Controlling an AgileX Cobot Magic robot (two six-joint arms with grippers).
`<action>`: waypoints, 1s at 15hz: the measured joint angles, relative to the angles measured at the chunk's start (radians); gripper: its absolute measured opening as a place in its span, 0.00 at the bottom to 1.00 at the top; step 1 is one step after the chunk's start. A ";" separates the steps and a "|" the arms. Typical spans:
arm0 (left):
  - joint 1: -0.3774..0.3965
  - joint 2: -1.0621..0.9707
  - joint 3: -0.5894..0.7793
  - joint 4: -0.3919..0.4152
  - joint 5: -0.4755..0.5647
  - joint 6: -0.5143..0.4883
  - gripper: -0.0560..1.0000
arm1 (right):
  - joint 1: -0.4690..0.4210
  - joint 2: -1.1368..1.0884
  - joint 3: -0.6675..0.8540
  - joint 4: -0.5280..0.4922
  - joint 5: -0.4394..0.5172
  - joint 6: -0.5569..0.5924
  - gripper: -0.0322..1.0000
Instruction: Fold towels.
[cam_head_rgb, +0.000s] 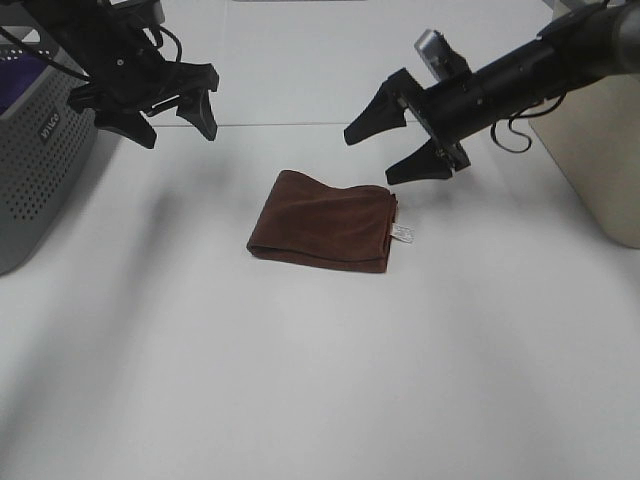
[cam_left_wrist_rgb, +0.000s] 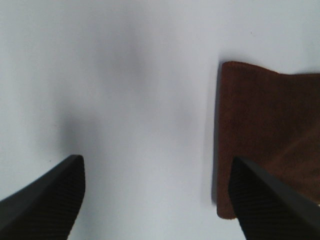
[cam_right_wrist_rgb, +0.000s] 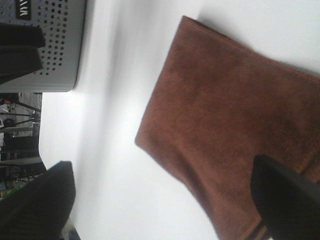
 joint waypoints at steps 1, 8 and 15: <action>0.000 -0.020 0.000 0.012 0.029 0.000 0.77 | 0.000 -0.050 0.000 -0.039 0.029 0.034 0.90; 0.000 -0.316 0.000 0.107 0.314 0.000 0.77 | 0.061 -0.358 0.000 -0.600 0.118 0.403 0.90; 0.000 -0.732 0.288 0.249 0.336 -0.040 0.77 | 0.164 -0.815 0.332 -0.776 0.120 0.503 0.90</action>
